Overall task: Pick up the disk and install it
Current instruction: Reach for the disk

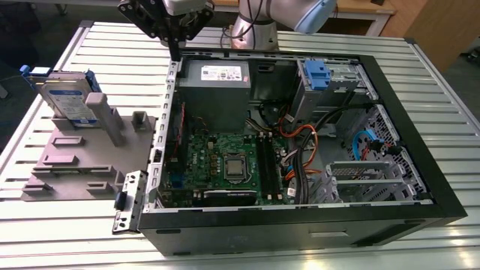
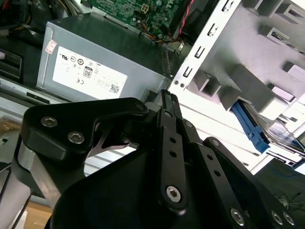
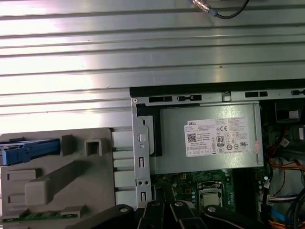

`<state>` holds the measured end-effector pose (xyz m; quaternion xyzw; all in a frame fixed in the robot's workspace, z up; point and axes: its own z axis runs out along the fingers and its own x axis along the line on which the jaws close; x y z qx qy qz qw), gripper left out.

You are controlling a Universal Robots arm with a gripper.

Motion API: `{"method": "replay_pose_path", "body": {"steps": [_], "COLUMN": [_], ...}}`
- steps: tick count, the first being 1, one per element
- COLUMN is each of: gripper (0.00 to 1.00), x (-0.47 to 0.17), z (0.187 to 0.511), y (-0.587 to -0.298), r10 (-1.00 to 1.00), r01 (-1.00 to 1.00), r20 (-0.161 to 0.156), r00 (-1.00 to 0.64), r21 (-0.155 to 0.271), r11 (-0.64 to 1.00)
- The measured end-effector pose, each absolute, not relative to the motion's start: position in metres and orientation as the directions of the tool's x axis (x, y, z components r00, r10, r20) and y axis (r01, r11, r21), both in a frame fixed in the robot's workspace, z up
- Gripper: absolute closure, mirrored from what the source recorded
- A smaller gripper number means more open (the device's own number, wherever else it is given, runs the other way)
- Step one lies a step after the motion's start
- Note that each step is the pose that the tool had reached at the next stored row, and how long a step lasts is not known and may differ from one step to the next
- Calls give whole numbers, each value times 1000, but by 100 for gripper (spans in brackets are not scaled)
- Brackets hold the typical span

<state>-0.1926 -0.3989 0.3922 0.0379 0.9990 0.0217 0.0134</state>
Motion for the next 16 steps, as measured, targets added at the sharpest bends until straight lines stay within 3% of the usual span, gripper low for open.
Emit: {"method": "replay_pose_path", "body": {"steps": [16], "gripper": [89], "x": [-210], "z": [392], "y": [-399], "r10": [76], "r01": [75], "r20": [-26], "r00": [-997], "r21": [44], "r11": [996]}}
